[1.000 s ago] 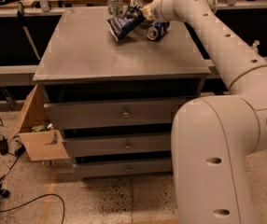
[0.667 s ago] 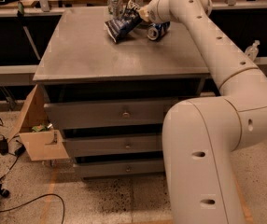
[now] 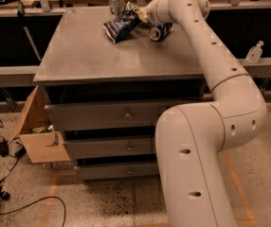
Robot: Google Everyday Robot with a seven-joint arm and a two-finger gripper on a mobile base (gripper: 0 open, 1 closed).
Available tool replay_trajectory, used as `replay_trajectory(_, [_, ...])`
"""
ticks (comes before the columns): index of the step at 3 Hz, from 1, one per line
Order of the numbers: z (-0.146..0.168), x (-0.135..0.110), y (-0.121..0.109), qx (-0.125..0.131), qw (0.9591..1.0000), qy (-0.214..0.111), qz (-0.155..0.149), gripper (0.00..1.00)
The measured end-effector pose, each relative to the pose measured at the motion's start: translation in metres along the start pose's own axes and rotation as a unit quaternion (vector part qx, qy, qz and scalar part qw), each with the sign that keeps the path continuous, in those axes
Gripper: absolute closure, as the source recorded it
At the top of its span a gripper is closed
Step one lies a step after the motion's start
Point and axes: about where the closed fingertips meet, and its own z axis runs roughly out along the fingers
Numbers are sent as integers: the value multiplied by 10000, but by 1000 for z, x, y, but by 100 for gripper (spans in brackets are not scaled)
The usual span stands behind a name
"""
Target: Move blue chip bag near 7up can
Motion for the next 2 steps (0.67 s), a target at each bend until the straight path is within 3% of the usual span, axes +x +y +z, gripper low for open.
replay_trajectory(1, [5,-1,1,-27,10000,-39,-11,100])
replay_trajectory(2, [10,-1,3,-45,10000,-50,34,82])
